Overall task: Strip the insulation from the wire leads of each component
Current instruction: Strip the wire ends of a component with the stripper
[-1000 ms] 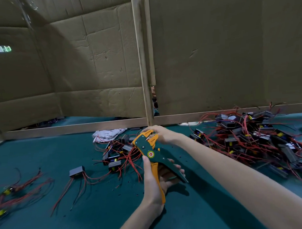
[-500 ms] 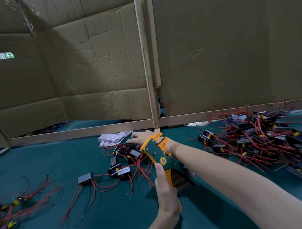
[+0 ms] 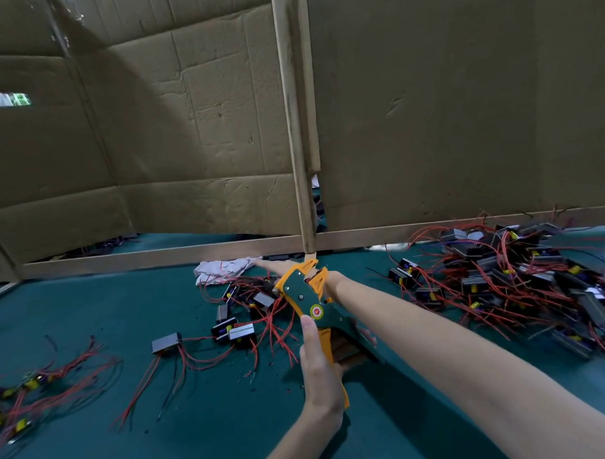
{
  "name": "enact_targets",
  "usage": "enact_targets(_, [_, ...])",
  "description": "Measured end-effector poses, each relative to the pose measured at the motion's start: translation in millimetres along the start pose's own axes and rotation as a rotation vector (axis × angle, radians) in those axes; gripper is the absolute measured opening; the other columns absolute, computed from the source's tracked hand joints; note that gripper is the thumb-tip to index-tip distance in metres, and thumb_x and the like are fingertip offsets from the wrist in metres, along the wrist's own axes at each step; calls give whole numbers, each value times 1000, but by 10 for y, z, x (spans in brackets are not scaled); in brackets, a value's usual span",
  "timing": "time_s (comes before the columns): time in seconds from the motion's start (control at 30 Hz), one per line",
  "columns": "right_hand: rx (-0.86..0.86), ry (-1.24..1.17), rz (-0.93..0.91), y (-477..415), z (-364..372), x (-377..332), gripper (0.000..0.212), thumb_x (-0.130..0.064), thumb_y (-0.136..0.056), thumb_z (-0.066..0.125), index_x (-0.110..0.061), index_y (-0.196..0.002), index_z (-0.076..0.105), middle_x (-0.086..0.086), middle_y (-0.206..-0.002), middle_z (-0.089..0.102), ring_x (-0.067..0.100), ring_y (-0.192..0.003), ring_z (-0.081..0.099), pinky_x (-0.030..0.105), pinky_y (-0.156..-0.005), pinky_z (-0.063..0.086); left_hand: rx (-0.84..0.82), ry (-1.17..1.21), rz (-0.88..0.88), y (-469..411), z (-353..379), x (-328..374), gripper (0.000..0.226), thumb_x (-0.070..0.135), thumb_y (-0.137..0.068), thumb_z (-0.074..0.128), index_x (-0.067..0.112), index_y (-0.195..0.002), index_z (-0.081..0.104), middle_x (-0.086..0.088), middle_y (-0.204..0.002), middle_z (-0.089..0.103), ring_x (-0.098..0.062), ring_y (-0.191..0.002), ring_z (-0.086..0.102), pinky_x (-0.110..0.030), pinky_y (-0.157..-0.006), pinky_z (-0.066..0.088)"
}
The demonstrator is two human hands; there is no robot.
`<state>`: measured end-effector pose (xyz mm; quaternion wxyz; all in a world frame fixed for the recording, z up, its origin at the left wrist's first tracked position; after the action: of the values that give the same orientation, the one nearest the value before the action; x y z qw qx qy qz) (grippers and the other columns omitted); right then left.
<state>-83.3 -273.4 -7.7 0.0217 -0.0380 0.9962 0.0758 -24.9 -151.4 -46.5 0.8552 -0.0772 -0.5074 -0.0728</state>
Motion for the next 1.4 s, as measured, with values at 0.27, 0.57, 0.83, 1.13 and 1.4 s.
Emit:
enact_targets(0.27, [-60, -423, 136, 248, -150, -17, 44, -5, -103, 29, 13, -143, 22, 24, -155, 25, 32, -142, 25, 29, -105, 23, 73, 86, -46, -30, -50, 12, 81, 69, -71, 41, 6, -119, 61, -25, -102, 69, -38, -91, 67, -47, -65, 57])
enact_targets(0.57, [582, -636, 21, 276, -565, 204, 38, -15, -96, 55, -11, -133, 50, 15, -123, 51, 29, -123, 38, 40, -101, 35, 44, 68, -26, -71, -70, -18, 82, 69, -75, 37, -5, -93, 66, -33, -87, 67, -40, -74, 67, -51, -69, 56])
enact_targets(0.83, [434, -534, -127, 1170, -125, 866, 31, 3, -84, 64, -9, -113, 64, 8, -100, 43, 20, -94, 47, 19, -84, 33, 125, 31, 9, -122, -132, -12, 87, 72, -69, 37, -4, -100, 66, -29, -90, 69, -40, -83, 68, -54, -76, 56])
enact_targets(1.13, [336, -501, -77, 1424, 228, 1051, 48, 18, -73, 39, -4, -91, 77, 7, -107, 57, 19, -96, 56, 12, -82, 39, 78, 60, -31, -145, -133, -36, 79, 68, -81, 31, -4, -90, 63, -23, -76, 70, -36, -72, 71, -37, -57, 59])
enact_targets(1.4, [326, -463, -17, 1500, 205, 1122, 44, 2, -84, 48, -18, -119, 64, -2, -109, 39, 17, -90, 50, 23, -85, 40, 54, 28, -12, -131, -122, -13, 81, 71, -74, 34, -3, -89, 64, -25, -80, 70, -38, -76, 70, -39, -59, 59])
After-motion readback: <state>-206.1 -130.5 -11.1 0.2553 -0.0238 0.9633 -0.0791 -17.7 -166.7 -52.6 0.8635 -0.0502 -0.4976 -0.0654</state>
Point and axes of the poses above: each hand's wrist, its own y-axis away from the middle knuckle, its own z-axis out of the palm, x = y × z, the point moved 7 cm from there along -y, towards the middle knuckle
